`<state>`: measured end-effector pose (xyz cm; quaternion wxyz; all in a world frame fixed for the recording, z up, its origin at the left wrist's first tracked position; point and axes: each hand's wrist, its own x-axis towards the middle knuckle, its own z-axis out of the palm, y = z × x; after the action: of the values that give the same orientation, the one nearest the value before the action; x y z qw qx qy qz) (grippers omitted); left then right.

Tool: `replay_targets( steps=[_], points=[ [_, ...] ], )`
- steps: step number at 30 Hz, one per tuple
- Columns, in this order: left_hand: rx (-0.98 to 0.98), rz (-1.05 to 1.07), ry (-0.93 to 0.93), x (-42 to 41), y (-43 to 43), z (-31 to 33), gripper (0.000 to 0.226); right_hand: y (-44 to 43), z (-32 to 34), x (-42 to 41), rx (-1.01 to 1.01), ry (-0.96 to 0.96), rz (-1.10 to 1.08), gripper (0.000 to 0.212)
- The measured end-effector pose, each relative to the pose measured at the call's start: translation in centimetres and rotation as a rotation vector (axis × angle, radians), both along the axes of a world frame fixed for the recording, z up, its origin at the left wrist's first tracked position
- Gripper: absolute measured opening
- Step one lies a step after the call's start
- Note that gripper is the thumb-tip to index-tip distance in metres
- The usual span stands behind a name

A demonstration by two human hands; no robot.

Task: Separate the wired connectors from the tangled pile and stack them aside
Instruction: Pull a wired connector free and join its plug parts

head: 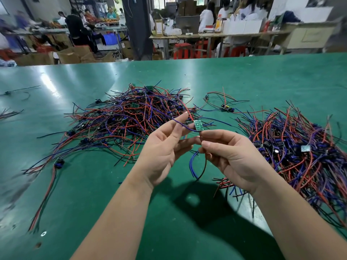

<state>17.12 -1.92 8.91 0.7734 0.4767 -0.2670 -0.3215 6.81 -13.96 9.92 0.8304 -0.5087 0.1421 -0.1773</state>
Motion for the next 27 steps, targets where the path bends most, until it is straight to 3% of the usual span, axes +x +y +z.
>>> replay_targets(
  steps=[8, 10, 14, 19, 24, 26, 27],
  points=[
    [-0.029, -0.002, 0.017, 0.0, 0.1, -0.3, 0.045, 0.0, -0.3, -0.1, -0.106, -0.002, 0.051, 0.024],
    [-0.028, 0.027, 0.012, -0.2, -0.2, -0.4, 0.040, 0.2, -0.4, -0.1, -0.175, 0.022, 0.061, 0.017],
    [0.058, 0.158, -0.207, -0.3, -0.6, -0.9, 0.027, 0.2, -0.6, 0.2, -0.224, 0.084, -0.075, 0.011],
    [0.105, 0.160, -0.490, -0.9, -0.6, -0.9, 0.034, -0.4, -0.6, 0.3, -0.149, 0.140, -0.147, 0.016],
    [0.238, 0.168, -0.793, -0.9, -0.6, -1.1, 0.043, -0.8, -0.7, 0.3, -0.103, 0.148, -0.177, 0.006],
    [0.292, 0.073, -0.802, -0.9, -1.1, -0.8, 0.041, -1.1, -0.5, 0.2, -0.082, 0.141, -0.189, 0.013],
    [0.364, -0.035, -0.709, -0.7, -2.0, -0.1, 0.044, -1.2, -0.5, 0.1, -0.085, 0.140, -0.190, 0.018]
  ],
)
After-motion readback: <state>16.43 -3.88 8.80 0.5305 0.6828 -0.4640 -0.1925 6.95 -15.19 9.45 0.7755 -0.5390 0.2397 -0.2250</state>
